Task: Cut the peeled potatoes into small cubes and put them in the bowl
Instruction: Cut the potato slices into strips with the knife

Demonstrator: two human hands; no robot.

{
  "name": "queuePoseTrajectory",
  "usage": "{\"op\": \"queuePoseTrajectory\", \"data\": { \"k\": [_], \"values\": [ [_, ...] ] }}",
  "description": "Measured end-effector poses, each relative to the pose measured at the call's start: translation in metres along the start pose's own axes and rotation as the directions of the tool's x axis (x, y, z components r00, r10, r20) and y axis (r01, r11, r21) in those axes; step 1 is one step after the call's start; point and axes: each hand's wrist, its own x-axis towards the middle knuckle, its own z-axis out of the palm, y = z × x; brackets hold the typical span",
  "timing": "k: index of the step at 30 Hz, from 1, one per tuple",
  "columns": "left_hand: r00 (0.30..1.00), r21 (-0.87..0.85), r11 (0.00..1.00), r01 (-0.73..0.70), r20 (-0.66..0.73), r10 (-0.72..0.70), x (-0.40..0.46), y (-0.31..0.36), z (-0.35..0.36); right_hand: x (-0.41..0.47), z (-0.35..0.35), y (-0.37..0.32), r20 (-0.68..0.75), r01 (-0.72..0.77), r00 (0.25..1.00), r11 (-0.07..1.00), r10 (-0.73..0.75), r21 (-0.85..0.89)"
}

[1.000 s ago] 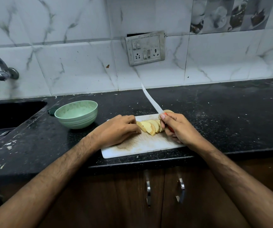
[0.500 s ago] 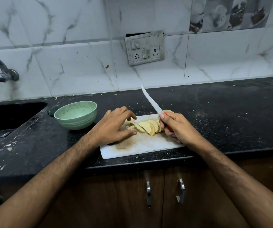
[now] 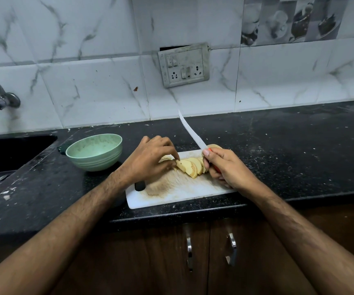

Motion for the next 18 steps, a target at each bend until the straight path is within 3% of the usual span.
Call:
{"op": "queuePoseTrajectory", "data": {
  "k": [5,9,14,18],
  "values": [
    [0.99,-0.234,0.965,0.119,-0.04,-0.132,-0.001,0.001,-0.013,0.0,0.0,0.0,0.0,-0.002,1.0,1.0,0.002,0.021],
    [0.95,-0.562,0.777,0.285,0.055,-0.308,-0.011,0.022,-0.029,0.001,0.0,0.0,-0.005,0.001,1.0,1.0,-0.001,0.003],
    [0.909,-0.486,0.771,0.411,0.161,-0.384,-0.031,0.036,-0.025,0.0,0.001,-0.002,0.016,0.001,1.0,1.0,-0.001,-0.022],
    [0.911,-0.432,0.803,0.412,0.185,-0.368,-0.039,0.032,-0.024,-0.001,0.002,-0.004,0.029,-0.001,1.0,0.999,0.003,-0.053]
  ]
}}
